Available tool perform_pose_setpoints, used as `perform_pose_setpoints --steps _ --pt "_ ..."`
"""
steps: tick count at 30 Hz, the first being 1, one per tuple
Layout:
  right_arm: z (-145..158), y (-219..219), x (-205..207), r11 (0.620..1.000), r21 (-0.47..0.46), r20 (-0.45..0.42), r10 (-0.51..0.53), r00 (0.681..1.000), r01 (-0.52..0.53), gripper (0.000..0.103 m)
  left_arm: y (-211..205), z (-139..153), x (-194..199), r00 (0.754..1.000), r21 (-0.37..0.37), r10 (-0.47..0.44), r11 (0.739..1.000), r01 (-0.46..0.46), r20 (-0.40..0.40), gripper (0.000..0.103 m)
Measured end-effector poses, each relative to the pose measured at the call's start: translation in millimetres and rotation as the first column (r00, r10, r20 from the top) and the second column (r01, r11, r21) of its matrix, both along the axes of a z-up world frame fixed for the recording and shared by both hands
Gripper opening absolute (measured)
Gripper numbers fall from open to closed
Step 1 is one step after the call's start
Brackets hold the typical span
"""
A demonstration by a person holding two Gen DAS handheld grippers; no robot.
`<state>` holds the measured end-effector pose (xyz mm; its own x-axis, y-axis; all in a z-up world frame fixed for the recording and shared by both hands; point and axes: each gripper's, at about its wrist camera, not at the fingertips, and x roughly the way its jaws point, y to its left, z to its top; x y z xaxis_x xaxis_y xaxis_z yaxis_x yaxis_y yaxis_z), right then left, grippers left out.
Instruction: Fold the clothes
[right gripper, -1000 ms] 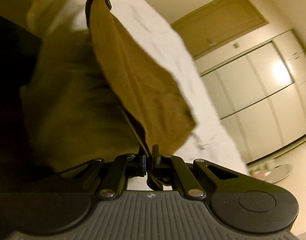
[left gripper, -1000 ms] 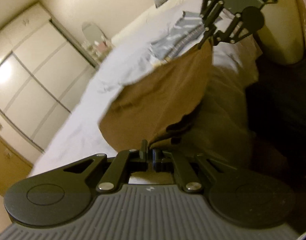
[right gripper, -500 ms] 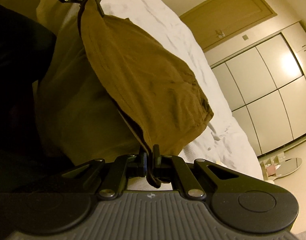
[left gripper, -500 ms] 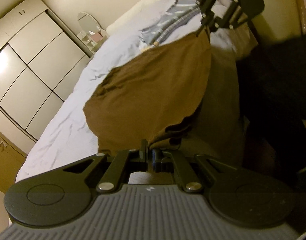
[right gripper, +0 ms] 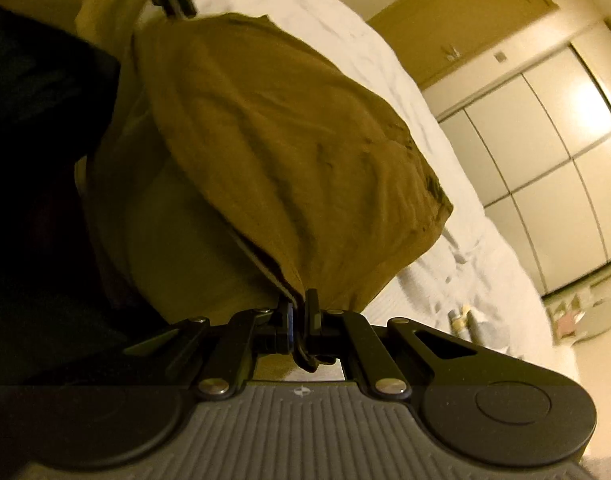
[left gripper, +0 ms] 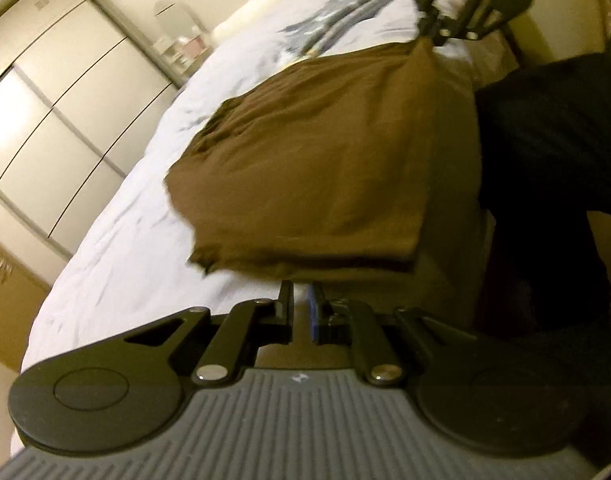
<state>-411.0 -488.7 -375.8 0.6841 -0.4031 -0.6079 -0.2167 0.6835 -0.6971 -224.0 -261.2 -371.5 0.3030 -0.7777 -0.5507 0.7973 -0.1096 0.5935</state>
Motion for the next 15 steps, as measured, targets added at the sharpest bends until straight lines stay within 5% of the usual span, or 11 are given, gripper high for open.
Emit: perform_pose_setpoints --steps 4,6,10,12,15 --pt "1 -1 -2 0.999 0.031 0.01 -0.015 1.0 0.014 0.0 6 -3 -2 0.994 -0.001 -0.001 1.0 0.001 0.106 0.014" --pt "2 -2 -2 0.999 0.047 0.015 -0.022 1.0 0.022 0.0 8 -12 -10 0.98 -0.002 -0.026 1.0 0.027 0.199 0.056" --pt "5 -4 -3 0.998 0.053 0.02 -0.026 0.999 0.025 0.0 9 -35 -29 0.929 0.002 -0.108 0.993 0.115 0.355 0.058" --pt "6 -5 -3 0.998 0.051 0.021 -0.025 0.999 0.023 0.0 10 -53 -38 0.863 0.02 -0.167 0.984 0.179 0.477 0.065" --pt "8 -4 -2 0.999 0.046 0.02 -0.023 1.0 0.022 0.0 11 -85 -40 0.708 0.079 -0.226 0.969 0.234 0.669 0.065"
